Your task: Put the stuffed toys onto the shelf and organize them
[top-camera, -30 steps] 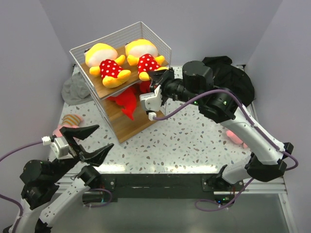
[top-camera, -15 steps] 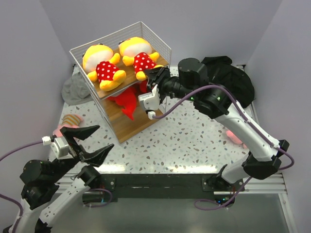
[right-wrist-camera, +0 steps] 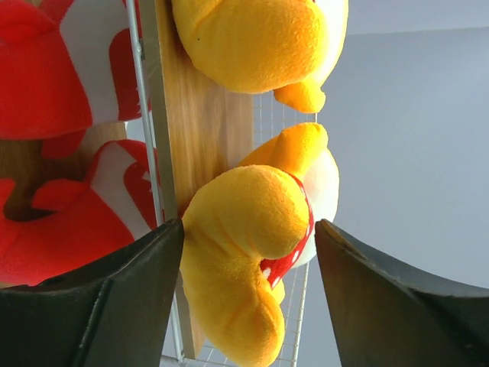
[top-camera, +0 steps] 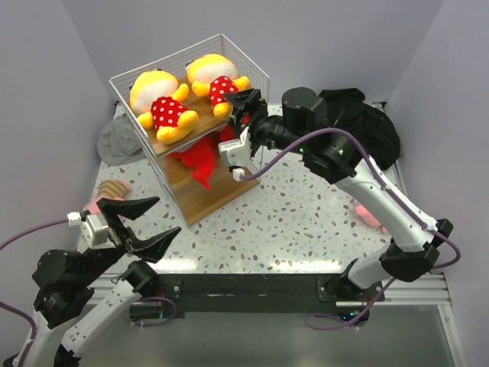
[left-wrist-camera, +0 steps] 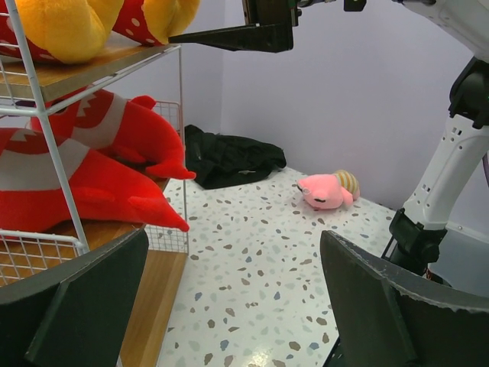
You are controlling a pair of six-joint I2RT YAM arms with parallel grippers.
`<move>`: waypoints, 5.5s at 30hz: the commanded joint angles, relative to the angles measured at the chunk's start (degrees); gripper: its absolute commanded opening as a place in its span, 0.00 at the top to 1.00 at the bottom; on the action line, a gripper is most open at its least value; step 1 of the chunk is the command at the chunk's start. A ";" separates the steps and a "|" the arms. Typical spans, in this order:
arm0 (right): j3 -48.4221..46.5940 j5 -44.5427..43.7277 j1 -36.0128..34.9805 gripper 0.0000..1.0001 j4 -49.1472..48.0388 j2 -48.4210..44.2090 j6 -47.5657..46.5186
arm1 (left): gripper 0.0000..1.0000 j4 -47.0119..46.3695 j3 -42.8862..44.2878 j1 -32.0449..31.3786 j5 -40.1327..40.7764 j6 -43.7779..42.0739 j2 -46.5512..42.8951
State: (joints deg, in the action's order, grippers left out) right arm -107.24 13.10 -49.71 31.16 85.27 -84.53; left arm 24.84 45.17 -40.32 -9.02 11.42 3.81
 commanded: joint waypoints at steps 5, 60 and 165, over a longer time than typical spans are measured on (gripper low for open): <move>4.92 3.33 0.32 0.21 -5.31 -7.13 4.72 | 0.00 -2.95 0.71 -0.29 -1.53 1.59 1.20; 4.84 12.56 5.86 0.73 -7.95 -3.18 25.99 | 0.00 -3.75 -1.92 -0.20 0.84 2.11 2.16; 32.80 -26.68 30.38 0.98 29.03 4.81 87.61 | 0.00 -3.31 -9.48 -0.29 12.09 3.78 -6.98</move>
State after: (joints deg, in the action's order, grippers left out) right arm -72.29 -26.89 -18.20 52.16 90.67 9.04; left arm 23.22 35.75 -40.32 2.42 14.44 0.56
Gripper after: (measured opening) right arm 0.059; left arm 0.996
